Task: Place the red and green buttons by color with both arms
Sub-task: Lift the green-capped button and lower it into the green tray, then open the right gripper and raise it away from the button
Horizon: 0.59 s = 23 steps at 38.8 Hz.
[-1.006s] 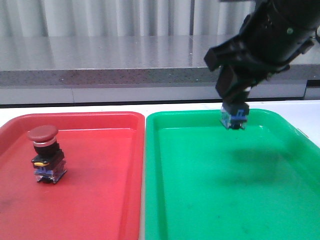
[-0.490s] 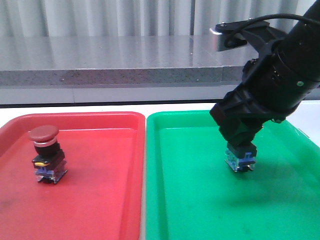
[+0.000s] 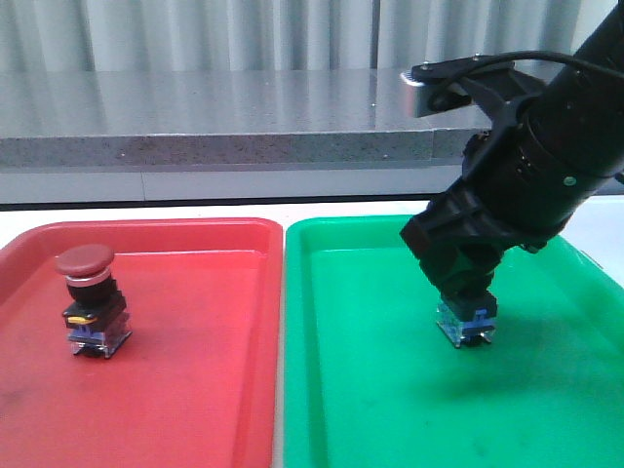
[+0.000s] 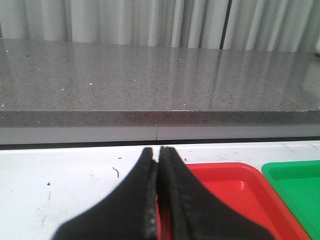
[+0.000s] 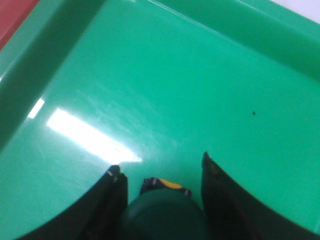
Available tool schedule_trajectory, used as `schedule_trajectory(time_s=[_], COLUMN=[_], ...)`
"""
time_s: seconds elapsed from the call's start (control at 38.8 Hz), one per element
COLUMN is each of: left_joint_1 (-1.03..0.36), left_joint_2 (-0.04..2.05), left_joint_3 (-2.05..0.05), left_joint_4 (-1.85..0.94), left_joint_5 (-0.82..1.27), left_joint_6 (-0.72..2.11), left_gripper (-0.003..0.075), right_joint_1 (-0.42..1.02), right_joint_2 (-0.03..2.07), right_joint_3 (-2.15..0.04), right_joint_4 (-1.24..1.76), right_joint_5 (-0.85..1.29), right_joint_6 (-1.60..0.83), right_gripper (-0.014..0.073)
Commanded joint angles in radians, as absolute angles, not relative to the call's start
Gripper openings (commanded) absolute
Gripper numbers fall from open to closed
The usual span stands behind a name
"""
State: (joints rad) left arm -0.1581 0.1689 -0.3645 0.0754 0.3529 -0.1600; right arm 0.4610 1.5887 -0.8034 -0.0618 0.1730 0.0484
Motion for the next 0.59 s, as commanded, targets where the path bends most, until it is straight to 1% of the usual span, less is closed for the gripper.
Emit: schedule_trajectory(time_s=[0.0, 0.05, 0.18, 0.36, 0.41, 0.46, 0.57], left_joint_1=[-0.158, -0.158, -0.158, -0.158, -0.158, -0.158, -0.158], left_joint_2=[0.180, 0.180, 0.180, 0.180, 0.180, 0.180, 0.180], left_joint_3=[-0.390, -0.390, -0.390, -0.390, -0.390, -0.390, -0.390], left_joint_4=[0.067, 0.067, 0.067, 0.067, 0.067, 0.067, 0.067], left_joint_5=[0.266, 0.266, 0.266, 0.266, 0.266, 0.266, 0.266], left_joint_6=[-0.165, -0.165, -0.165, -0.165, -0.165, -0.165, -0.165], left_gripper=[-0.0020, -0.0020, -0.0020, -0.0020, -0.0020, -0.0020, -0.0020], right_joint_1=[0.462, 0.462, 0.462, 0.436, 0.415, 0.391, 0.340], right_joint_2=[1.551, 1.542, 1.473, 1.382, 1.372, 1.367, 1.366], right_joint_3=[-0.824, -0.828, -0.878, -1.043, -1.096, -1.143, -1.210], right_joint_4=[-0.062, -0.058, -0.034, -0.014, -0.014, -0.014, -0.014], right_joint_5=[0.131, 0.140, 0.201, 0.362, 0.414, 0.463, 0.521], right_joint_6=[0.041, 0.042, 0.042, 0.090, 0.115, 0.122, 0.122], right_gripper=[0.0465, 0.0480, 0.0480, 0.0469, 0.0436, 0.0383, 0.0207])
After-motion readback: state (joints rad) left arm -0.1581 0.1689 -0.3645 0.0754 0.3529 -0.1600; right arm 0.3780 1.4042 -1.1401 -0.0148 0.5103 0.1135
